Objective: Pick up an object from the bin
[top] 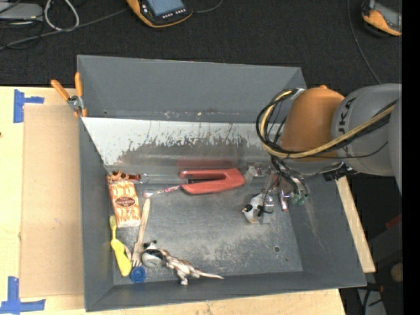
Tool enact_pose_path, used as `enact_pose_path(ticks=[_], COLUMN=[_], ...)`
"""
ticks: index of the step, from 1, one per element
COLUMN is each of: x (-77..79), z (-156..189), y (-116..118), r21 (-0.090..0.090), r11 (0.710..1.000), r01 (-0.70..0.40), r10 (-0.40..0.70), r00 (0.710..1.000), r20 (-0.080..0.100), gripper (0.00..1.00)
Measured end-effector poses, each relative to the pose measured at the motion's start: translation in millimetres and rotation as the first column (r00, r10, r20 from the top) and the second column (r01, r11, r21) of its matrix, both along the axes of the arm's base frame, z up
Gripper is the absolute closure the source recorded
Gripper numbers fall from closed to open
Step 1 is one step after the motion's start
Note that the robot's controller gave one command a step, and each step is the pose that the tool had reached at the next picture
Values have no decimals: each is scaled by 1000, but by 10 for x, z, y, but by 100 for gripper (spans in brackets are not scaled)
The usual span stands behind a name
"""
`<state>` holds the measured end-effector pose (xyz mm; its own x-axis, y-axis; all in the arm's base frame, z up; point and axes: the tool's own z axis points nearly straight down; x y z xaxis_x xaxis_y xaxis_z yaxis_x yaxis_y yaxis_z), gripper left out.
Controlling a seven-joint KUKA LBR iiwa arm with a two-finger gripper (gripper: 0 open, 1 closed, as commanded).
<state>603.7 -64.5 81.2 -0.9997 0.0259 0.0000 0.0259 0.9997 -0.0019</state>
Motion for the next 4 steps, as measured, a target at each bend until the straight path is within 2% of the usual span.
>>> enact_pose_path(ticks=[1,2,3,4], x=[-438,-438,-446,-456], z=[-76,-76,542,568], y=[-387,-386,-481,-598], r21=[4,3,4,3], r11=[993,993,993,978], r01=[-121,-121,-116,-209], r10=[121,121,116,209], r00=[993,993,993,978], r20=[-11,-11,-13,-8], gripper=[100,100,100,100])
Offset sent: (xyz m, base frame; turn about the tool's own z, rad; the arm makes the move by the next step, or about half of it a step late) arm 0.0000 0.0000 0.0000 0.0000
